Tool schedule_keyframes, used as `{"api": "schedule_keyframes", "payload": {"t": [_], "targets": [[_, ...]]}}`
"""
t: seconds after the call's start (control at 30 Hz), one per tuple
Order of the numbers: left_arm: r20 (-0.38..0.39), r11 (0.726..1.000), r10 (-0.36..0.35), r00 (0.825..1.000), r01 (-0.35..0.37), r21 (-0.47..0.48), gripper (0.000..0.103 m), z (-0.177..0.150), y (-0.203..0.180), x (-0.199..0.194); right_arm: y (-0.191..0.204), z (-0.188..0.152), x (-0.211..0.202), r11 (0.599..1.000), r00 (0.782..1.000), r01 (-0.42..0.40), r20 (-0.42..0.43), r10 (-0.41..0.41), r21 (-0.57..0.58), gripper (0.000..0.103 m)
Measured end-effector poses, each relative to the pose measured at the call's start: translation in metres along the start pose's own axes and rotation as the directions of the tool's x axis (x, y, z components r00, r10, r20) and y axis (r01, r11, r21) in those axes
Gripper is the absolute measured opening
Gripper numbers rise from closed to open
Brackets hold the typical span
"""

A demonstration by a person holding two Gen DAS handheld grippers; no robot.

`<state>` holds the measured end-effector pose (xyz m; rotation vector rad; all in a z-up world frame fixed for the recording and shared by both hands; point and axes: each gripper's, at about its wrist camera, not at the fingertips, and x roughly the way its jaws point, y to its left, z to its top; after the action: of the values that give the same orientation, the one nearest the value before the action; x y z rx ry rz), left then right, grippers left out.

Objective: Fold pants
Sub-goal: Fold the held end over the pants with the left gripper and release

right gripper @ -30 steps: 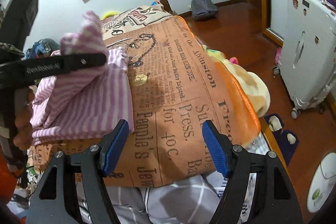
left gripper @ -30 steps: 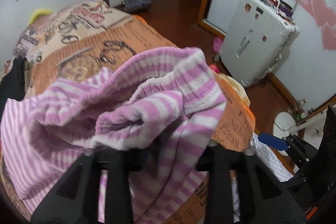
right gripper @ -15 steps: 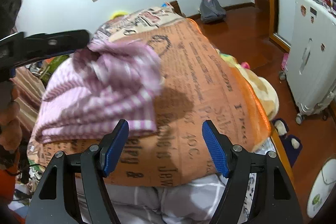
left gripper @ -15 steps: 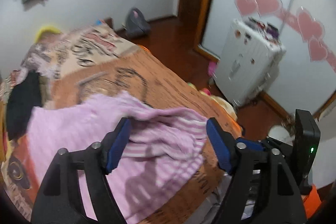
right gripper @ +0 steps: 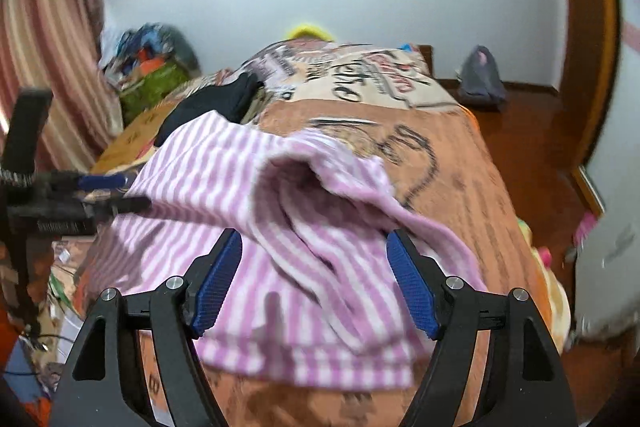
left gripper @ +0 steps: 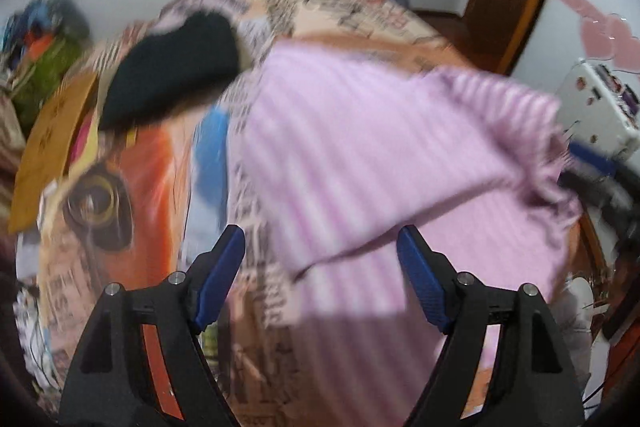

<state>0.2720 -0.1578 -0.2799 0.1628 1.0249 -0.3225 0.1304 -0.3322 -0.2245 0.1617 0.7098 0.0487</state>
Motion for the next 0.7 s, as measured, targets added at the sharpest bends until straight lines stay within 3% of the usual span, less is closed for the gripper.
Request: {"api": "schedule_keyframes", "payload": {"t": [0.13,0.23,0.37,0.57,0.63,0.7], "targets": [[0.000,0.994,-0.064,0.998,0.064,-0.089,0.091,-0.018,0.017,0.020,0.009,0.016,0.028,0.999,1.000,0.018,-0.016,-0.019,-0.049,0.072],[0.005,0.987,-0.116,0.993,0.116,-0.113,0.091,-0.020,0.027,0.024,0.005,0.024,0.044,0.989,0.994,0.108,-0.021,-0.110,-0.102,0.072],[0.021,0.989,-0.123,0.992,0.125,-0.082,0.092,-0.023,0.027,0.022,-0.025,0.034,0.058,0.976,0.979,0.191,-0.057,-0.198,-0.108,0.071],[0.023,0.989,-0.131,0.991,0.132,-0.070,0.091,-0.028,0.031,0.016,-0.074,0.040,0.066,0.936,0.931,0.345,-0.102,-0.351,-0.073,0.069],[0.022,0.989,-0.129,0.991,0.130,-0.070,0.091,-0.026,0.034,0.012,-0.080,0.041,0.060,0.914,0.910,0.398,-0.090,-0.404,-0.079,0.069],[0.035,0.992,-0.107,0.994,0.109,-0.056,0.090,-0.023,0.036,0.004,-0.084,0.040,0.046,0.906,0.903,0.418,-0.072,-0.423,-0.071,0.069]]}}
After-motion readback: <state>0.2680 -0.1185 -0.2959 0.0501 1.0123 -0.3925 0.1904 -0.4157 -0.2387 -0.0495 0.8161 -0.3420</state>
